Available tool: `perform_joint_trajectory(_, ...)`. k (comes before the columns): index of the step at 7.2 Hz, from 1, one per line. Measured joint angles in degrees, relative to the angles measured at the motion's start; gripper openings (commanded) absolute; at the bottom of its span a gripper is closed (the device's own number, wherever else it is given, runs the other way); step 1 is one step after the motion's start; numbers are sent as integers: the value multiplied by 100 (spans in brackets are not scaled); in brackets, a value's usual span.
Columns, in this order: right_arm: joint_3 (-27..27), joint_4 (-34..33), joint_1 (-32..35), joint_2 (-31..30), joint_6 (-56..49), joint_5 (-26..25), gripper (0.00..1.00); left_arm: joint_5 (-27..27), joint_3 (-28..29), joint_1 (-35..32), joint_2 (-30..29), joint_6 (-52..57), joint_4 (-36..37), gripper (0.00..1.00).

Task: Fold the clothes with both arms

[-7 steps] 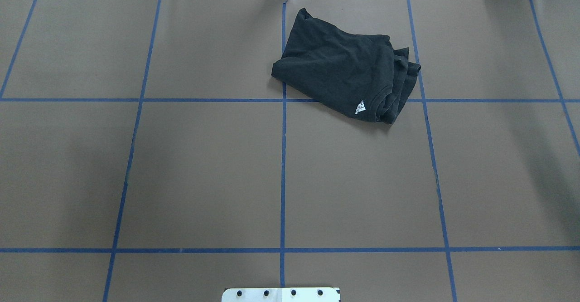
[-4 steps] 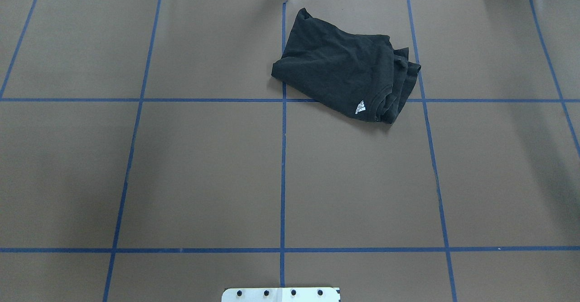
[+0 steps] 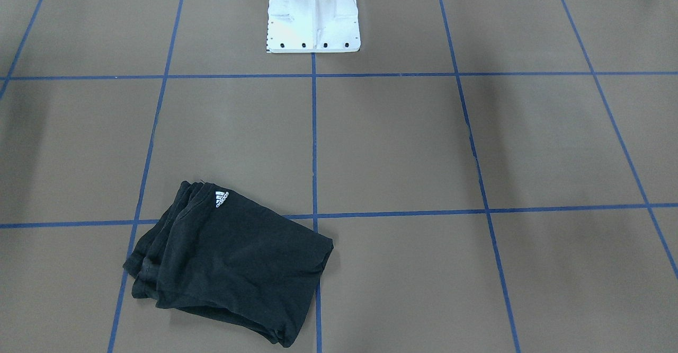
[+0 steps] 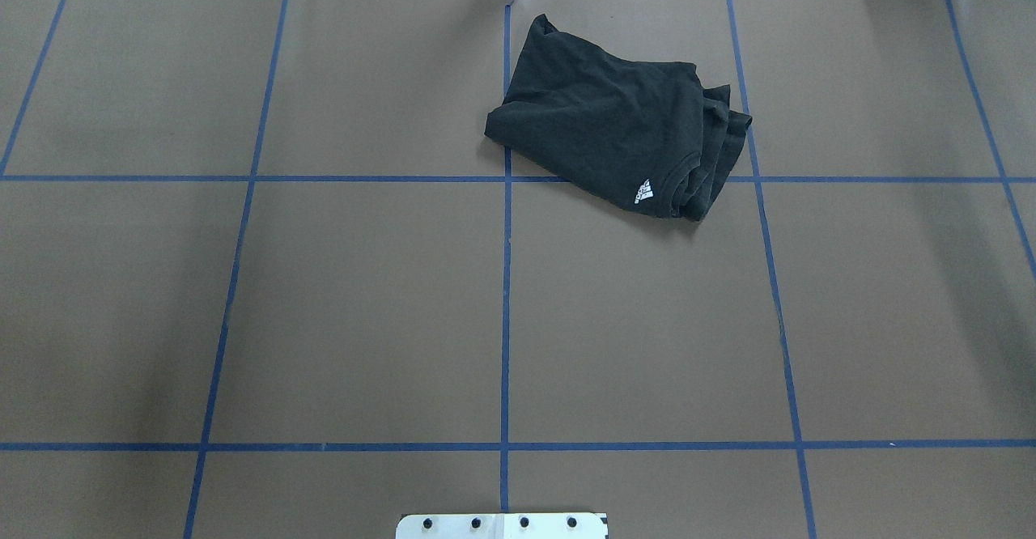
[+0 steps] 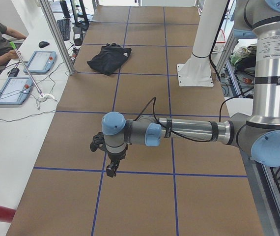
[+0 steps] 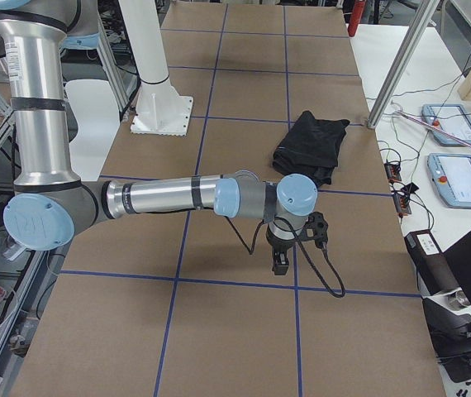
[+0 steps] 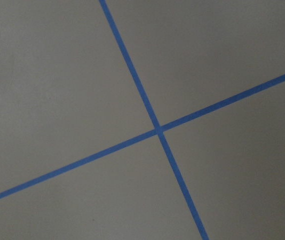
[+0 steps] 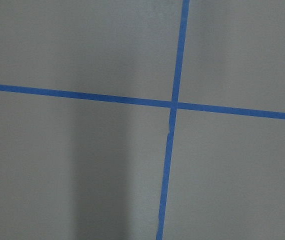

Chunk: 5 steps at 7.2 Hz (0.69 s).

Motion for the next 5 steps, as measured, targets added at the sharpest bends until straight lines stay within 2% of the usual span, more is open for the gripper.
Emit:
perform_joint_trajectory(2, 2, -16, -40, 19, -5, -19, 100, -683, -390, -1, 347, -66, -9, 100)
perform_joint_trajectory(3, -4, -18, -73, 17, -5, -21, 100, -812, -515, 13, 423, -148, 3, 100)
perform_joint_trajectory(5, -13, -21, -79, -27, -6, -21, 100, -559, -456, 40, 303, -417, 7, 100)
